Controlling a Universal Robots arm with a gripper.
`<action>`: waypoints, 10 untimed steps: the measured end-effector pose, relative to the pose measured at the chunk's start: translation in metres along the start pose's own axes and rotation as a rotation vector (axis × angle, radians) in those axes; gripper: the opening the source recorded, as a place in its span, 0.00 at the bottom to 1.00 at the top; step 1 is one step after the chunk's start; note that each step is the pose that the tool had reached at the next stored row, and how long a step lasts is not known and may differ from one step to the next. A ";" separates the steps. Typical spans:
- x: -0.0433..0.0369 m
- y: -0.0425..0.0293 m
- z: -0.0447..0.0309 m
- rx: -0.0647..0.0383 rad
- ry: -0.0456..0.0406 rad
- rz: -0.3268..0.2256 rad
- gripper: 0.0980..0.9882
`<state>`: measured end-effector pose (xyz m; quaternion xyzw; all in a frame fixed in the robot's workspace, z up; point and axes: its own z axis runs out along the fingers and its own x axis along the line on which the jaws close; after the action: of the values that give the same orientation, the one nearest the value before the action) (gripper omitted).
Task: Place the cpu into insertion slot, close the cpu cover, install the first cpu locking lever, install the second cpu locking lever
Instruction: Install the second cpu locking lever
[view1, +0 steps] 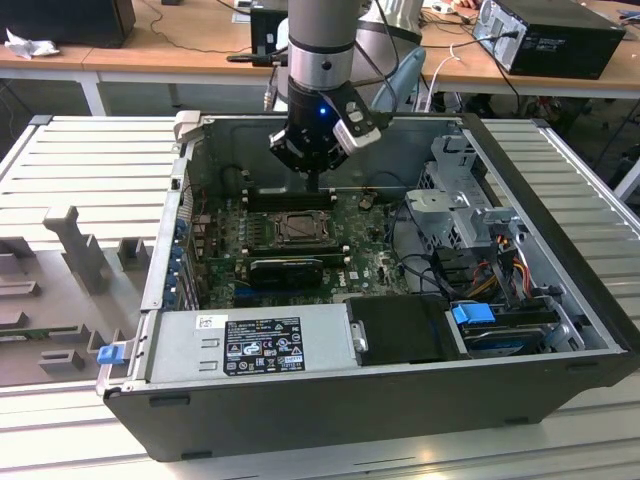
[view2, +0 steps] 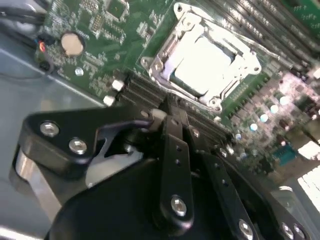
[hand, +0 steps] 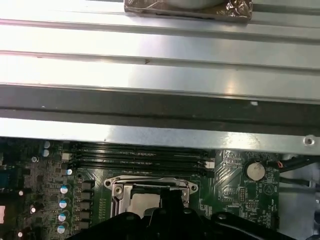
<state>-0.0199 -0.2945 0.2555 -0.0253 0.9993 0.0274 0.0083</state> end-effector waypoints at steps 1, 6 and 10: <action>0.0001 -0.0016 -0.0001 0.000 0.0001 0.000 0.01; 0.0013 -0.0273 -0.0010 0.000 0.0002 0.000 0.01; 0.0026 -0.0509 -0.0010 0.000 0.0002 0.000 0.01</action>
<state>-0.0199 -0.3455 0.2537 -0.0253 0.9993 0.0274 0.0082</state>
